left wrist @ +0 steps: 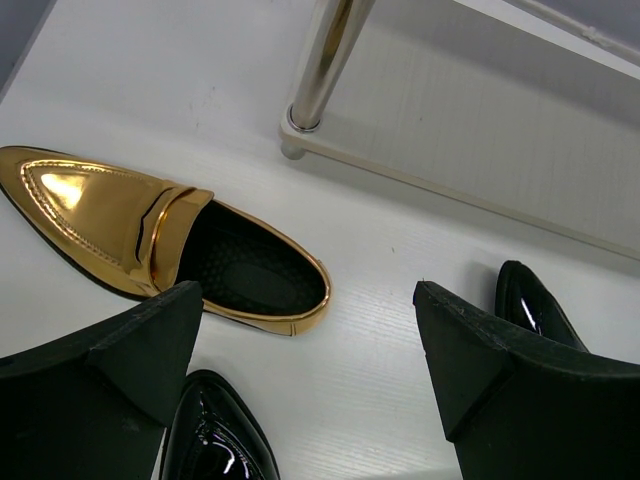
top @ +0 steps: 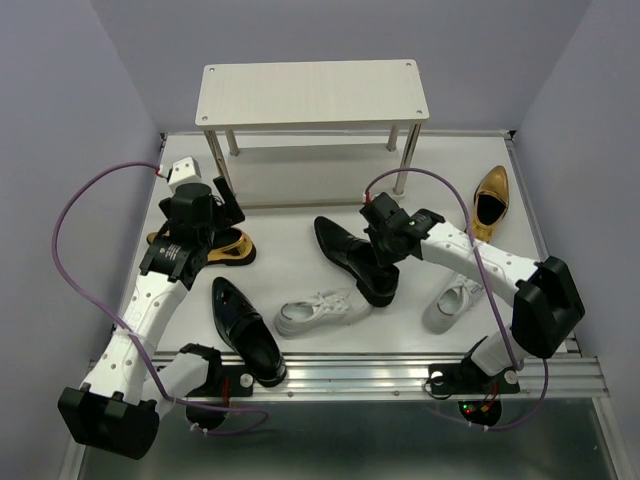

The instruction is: Place and organize the shoes onto the shoe shelf

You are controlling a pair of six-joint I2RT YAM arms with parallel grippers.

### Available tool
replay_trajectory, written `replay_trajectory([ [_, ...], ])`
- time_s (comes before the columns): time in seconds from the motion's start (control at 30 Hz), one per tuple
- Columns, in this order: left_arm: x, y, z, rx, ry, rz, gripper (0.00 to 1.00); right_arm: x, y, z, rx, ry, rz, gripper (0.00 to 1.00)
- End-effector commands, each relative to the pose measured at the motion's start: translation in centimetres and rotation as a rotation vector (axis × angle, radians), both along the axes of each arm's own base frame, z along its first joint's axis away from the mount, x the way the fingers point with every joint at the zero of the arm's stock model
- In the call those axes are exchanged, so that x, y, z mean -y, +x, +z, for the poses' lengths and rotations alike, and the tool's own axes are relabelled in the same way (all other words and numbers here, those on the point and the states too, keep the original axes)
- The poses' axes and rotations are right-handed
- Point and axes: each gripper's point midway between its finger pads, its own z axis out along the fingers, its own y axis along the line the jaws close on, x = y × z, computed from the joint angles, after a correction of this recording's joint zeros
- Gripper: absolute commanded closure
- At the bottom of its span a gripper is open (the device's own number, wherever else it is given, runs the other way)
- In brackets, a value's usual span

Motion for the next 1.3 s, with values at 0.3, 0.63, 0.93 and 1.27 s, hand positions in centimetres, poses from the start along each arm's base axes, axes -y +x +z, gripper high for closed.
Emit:
replay_trajectory([
  [0.3, 0.2, 0.7, 0.2, 0.023, -0.019, 0.001, 0.01, 2.1, 1.0, 8.3, 0.201, -0.021, -0.051, 0.99],
  [0.63, 0.2, 0.6, 0.3, 0.023, -0.021, 0.002, 0.01, 2.2, 0.1, 3.3, 0.16, -0.001, -0.084, 0.99],
  [0.93, 0.2, 0.4, 0.5, 0.027, -0.025, 0.001, 0.01, 3.7, -1.8, -0.7, 0.047, -0.088, -0.101, 0.28],
  [1.27, 0.5, 0.6, 0.1, 0.021, -0.033, -0.006, 0.01, 3.0, -5.4, -3.5, -0.112, 0.01, -0.192, 0.4],
])
